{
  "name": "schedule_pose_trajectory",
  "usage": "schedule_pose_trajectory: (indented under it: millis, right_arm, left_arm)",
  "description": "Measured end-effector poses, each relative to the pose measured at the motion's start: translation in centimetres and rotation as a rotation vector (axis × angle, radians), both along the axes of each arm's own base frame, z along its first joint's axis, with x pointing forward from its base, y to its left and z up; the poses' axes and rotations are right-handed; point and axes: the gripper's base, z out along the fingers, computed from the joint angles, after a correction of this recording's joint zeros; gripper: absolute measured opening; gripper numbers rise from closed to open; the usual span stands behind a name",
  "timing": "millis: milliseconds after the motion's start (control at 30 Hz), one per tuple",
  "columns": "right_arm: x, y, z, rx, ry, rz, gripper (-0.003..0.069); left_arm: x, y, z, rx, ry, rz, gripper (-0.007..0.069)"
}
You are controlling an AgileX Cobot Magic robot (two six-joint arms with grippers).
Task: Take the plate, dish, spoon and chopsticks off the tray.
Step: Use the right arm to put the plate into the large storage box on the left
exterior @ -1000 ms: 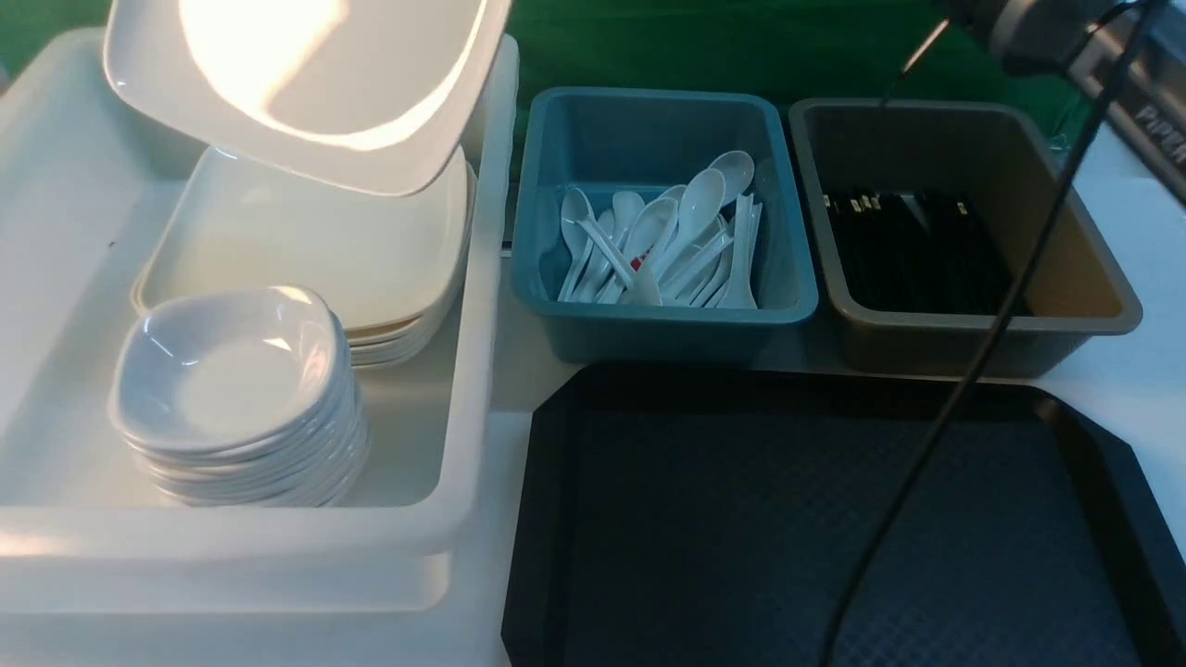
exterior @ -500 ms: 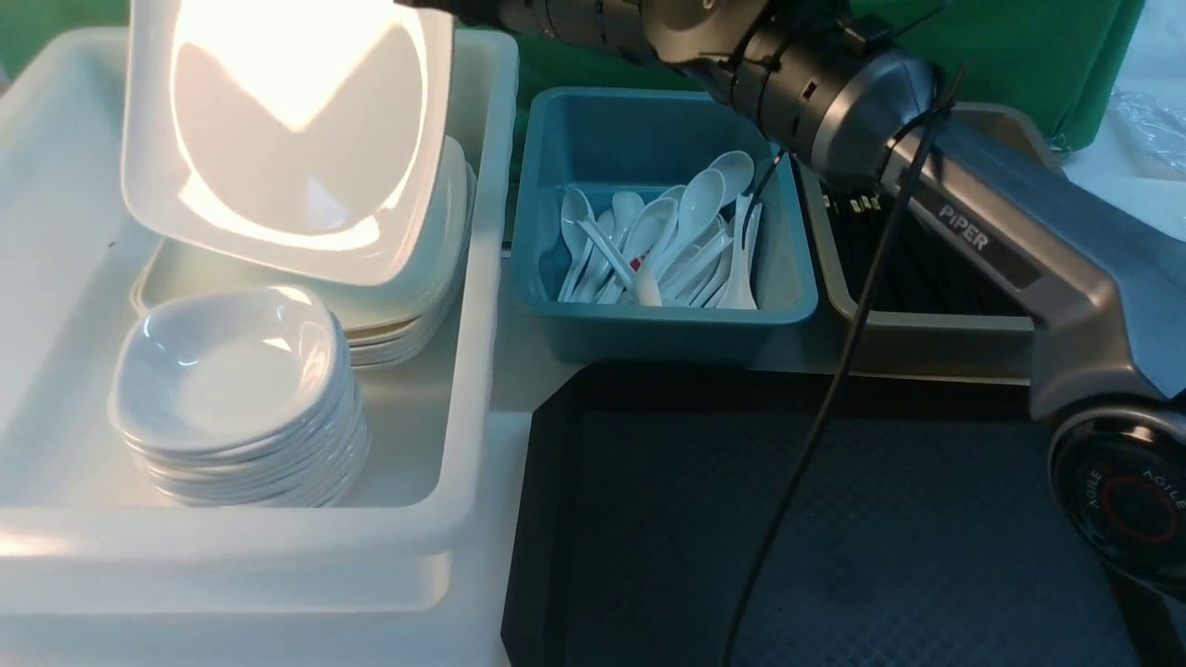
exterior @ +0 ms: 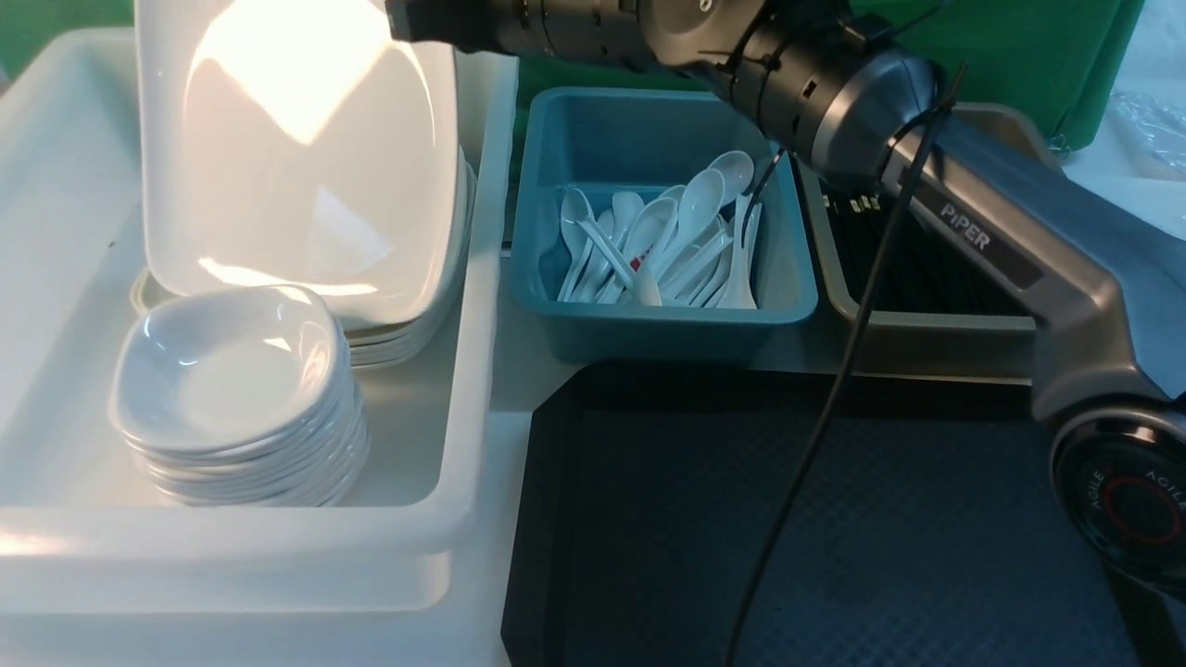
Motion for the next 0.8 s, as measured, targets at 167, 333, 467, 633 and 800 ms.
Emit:
schedule_pose_trajectory:
  millis: [167, 333, 467, 633, 800]
  right_arm:
    - [-0.9, 1.2, -0.1, -0.052, -0.05, 0.036, 0.0062]
    - [-2.5, 3.2, 0.6, -0.064, -0.156, 0.053, 0.0062]
    - [-2.7, 3.6, 0.8, -0.058, -0.186, 0.044, 0.0062]
    - [-2.3, 3.6, 0.2, -0.076, -0.214, 0.023, 0.0062]
    - [-2.0, 3.8, -0.6, -0.096, -0.22, 0.019, 0.0062]
  left_arm:
    - [0.0, 0.0, 0.0, 0.0, 0.0, 0.0, 0.0016]
    - [0.0, 0.0, 0.0, 0.0, 0.0, 0.0, 0.0016]
    - [0.0, 0.0, 0.0, 0.0, 0.0, 0.0, 0.0016]
    - [0.0, 0.0, 0.0, 0.0, 0.0, 0.0, 0.0016]
    - [0.0, 0.0, 0.0, 0.0, 0.0, 0.0, 0.0016]
